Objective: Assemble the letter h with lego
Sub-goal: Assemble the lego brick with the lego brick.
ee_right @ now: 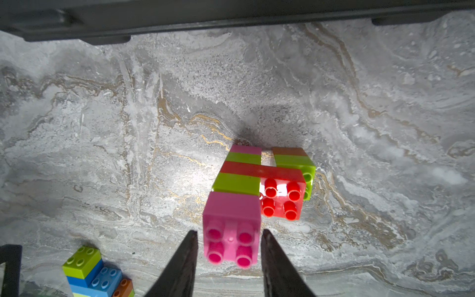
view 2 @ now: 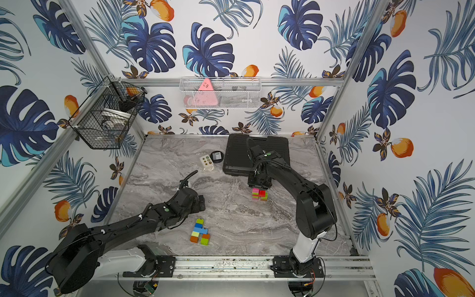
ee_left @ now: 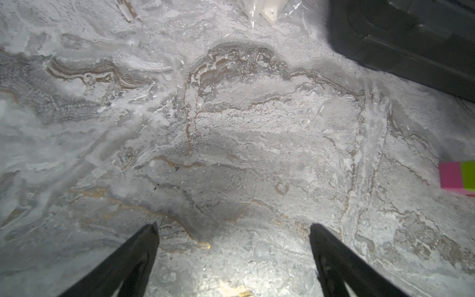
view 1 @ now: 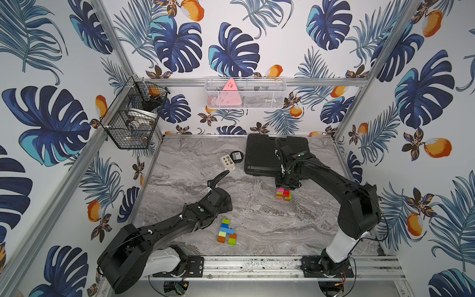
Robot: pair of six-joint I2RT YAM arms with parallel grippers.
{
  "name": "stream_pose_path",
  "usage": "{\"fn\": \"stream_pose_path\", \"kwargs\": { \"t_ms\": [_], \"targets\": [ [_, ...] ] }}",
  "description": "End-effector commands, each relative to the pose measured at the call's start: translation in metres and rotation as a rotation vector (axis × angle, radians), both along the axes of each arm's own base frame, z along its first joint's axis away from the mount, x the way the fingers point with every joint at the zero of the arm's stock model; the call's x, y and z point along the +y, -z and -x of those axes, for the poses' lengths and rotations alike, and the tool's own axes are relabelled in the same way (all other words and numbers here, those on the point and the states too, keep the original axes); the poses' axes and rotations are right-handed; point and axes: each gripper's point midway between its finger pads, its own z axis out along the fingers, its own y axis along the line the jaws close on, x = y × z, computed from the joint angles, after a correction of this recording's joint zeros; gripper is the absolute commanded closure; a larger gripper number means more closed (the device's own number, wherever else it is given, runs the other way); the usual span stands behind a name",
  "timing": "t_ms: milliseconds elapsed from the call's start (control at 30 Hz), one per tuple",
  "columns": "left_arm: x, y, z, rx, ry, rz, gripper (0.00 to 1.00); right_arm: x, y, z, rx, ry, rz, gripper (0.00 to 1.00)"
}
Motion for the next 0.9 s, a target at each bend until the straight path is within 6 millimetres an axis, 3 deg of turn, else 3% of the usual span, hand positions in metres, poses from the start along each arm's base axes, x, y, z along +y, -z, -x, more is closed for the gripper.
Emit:
{"fn": "stream_pose_path", "kwargs": {
  "t_ms": [0,67,167,267,300,400,867],
  "targets": [
    [-0.006,-0.008,-0.006,-0.037,0.024,-0.002,0.03,-0.002,-0.006,0.004,0.005,0.001,-0.001,0.55],
    [-0.014,-0.013,-0.007,-0.047,0.059,0.014,0.04,-0.002,-0.014,0.006,-0.004,0.001,-0.008,0.54],
    [-0.046,-0.025,-0.011,-0.063,0.18,0.075,0.13,-0.002,-0.032,0.009,-0.041,-0.003,-0.041,0.54],
    [-0.068,-0.037,-0.012,-0.044,0.236,0.003,0.14,-0.003,-0.046,0.01,-0.103,0.001,-0.063,0.57],
    [-0.072,-0.04,-0.012,-0.046,0.24,-0.021,0.14,-0.013,-0.047,0.005,-0.112,0.031,-0.071,0.59],
    [-0.083,-0.041,-0.01,-0.062,0.257,-0.005,0.14,-0.017,-0.04,0.004,-0.086,0.031,-0.067,0.63],
    [-0.081,-0.047,-0.007,-0.099,0.265,0.024,0.13,-0.019,0.003,0.005,0.008,0.013,-0.014,0.63]
  ]
}}
